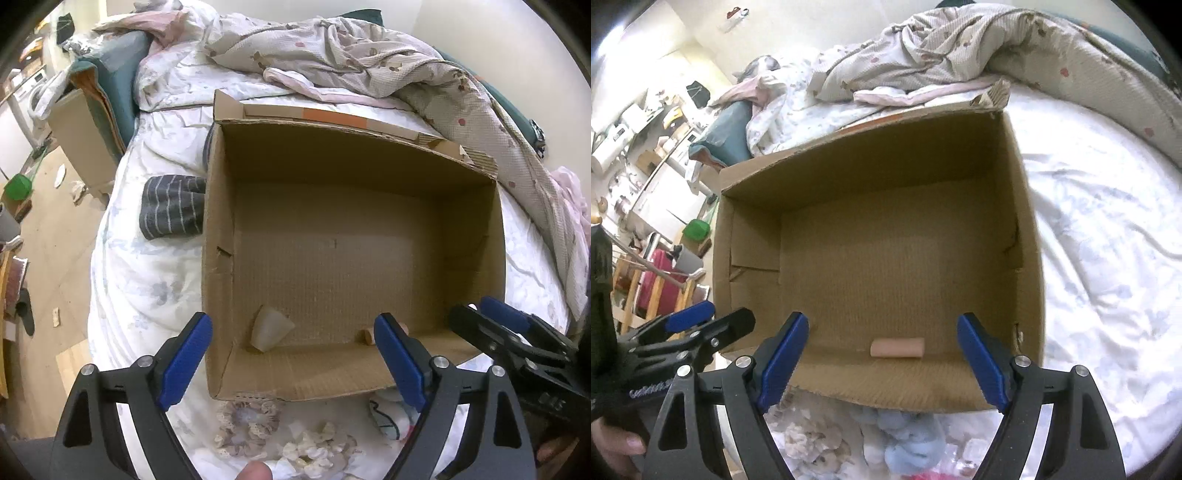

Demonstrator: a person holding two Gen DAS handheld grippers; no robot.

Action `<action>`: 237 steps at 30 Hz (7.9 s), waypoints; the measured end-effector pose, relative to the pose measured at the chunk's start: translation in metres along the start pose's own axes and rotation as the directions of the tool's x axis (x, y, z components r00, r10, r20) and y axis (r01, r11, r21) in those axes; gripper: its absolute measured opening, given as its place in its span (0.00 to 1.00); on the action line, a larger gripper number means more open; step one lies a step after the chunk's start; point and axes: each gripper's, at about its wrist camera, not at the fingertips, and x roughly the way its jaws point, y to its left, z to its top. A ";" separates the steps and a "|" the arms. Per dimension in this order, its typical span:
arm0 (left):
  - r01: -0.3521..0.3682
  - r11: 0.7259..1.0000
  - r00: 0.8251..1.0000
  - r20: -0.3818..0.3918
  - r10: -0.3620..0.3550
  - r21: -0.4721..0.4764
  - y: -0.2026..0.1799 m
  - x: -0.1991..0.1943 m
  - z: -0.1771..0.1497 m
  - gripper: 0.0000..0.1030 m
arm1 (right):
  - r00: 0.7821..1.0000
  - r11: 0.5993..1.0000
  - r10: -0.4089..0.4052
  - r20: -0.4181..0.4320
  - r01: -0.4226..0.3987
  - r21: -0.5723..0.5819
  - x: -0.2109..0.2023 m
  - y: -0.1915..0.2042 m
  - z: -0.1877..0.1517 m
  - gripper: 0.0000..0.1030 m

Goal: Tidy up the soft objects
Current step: 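Withdraw both grippers from the box back toward the remaining items, then grasp the lace-trimmed mauve scrunchie with the left gripper while the right grasps the pink duck, then carry the scrunchie with the left gripper while the right carries the duck over the box, then open the left gripper to drop the scrunchie while the right releases the duck into the box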

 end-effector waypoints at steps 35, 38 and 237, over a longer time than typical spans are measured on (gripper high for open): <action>-0.142 0.976 0.990 -0.034 0.139 -0.163 0.070 -0.057 -0.086 0.86 | 0.993 0.997 0.060 -0.106 -0.065 -0.039 -0.040 0.035 -0.092 1.00; -0.151 0.973 0.988 -0.054 0.144 -0.177 0.076 -0.053 -0.090 0.86 | 0.994 0.999 0.049 -0.099 -0.050 -0.008 -0.044 0.023 -0.092 1.00; -0.016 1.000 0.998 0.057 0.014 0.023 -0.008 -0.011 -0.002 0.65 | 0.990 0.998 0.012 -0.138 -0.004 0.065 0.019 -0.020 -0.016 0.44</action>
